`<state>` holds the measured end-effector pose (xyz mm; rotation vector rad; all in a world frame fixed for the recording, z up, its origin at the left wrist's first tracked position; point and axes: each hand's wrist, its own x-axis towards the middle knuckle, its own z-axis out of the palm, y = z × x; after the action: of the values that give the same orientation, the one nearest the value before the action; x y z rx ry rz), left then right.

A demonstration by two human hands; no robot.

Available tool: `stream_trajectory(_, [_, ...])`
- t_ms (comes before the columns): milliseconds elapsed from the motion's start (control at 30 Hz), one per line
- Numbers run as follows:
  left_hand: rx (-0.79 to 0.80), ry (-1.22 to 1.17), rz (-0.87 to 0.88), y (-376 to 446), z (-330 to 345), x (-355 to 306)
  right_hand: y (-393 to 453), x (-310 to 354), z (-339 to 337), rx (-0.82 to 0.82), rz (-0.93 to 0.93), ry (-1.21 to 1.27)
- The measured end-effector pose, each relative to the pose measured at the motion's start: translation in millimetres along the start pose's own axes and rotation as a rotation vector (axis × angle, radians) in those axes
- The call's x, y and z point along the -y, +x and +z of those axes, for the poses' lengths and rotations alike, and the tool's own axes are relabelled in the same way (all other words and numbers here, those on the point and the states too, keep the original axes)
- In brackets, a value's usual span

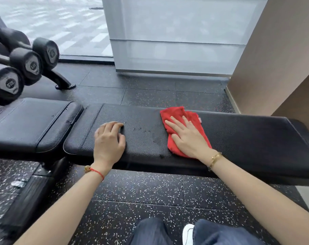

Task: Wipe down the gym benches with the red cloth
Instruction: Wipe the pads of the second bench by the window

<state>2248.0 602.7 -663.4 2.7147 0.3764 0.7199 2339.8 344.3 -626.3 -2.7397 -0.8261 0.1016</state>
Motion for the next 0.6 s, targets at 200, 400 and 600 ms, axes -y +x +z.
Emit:
stream_trajectory(200, [0.017, 0.002, 0.004, 2.3, -1.3, 4.1, 41.2, 84.4, 30.6, -0.001, -0.066, -0.066])
stream_trajectory(400, [0.030, -0.021, 0.017, 1.8, -5.4, 5.5, -8.5, 83.4, 29.9, -0.002, -0.137, -0.034])
stream_trajectory(600, [0.059, -0.037, 0.015, 1.0, -7.8, 6.7, -30.3, 11.9, 1.4, -0.008, 0.217, -0.009])
